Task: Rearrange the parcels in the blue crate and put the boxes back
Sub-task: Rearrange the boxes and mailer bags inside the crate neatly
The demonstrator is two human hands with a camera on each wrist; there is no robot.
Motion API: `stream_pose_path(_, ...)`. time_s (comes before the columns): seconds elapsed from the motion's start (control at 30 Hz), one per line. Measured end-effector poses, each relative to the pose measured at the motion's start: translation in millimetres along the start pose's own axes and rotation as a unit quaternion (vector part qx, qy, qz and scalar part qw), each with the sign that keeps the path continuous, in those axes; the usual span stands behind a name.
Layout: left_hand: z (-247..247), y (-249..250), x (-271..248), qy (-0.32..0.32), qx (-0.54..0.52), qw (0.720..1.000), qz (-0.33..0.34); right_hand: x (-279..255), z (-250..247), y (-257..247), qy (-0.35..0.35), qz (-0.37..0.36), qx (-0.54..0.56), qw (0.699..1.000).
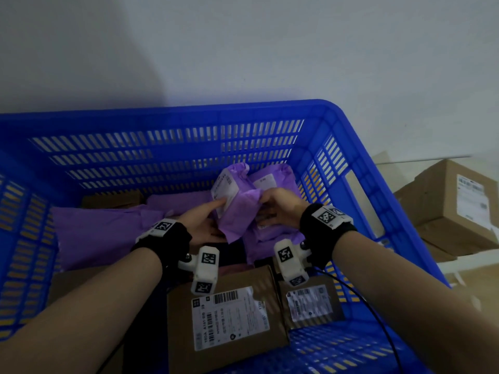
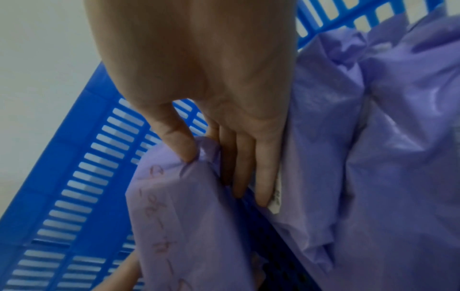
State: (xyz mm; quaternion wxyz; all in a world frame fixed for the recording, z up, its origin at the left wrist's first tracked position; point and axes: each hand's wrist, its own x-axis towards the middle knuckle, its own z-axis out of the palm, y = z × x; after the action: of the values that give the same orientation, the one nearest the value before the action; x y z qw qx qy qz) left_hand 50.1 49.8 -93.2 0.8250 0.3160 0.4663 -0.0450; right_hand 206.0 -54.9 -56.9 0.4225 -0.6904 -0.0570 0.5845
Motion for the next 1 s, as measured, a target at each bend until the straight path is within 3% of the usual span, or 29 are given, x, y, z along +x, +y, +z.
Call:
stream_pose_path(0.43,8,-1,3,-0.037,-0.033,0.999,0.003,0,-10,5,0.046,-0.054,-0.035,0.997)
stream_pose_path(0.6,-6,10,-2,0.001,0.069,0.997,-0.023,2,-7,8,0.068,-0.046,-0.104,0.991)
stream_pose_path(0.77,-31,26,-18,0.055,0.194,0.979,-0.019,7,-5,4,0.033,-0.067,-0.207,0.975)
stream_pose_path(0.87,-35,33,-27,0.086,0.316,0.945,-0.011,7,-8,-1,0.0,-0.112,-0.408,0.906)
stream_pose_path(1.0,-30,38,-32,0.11,0.385,0.917,-0.011,3,-8,-2,-0.018,-0.136,-0.637,0.758)
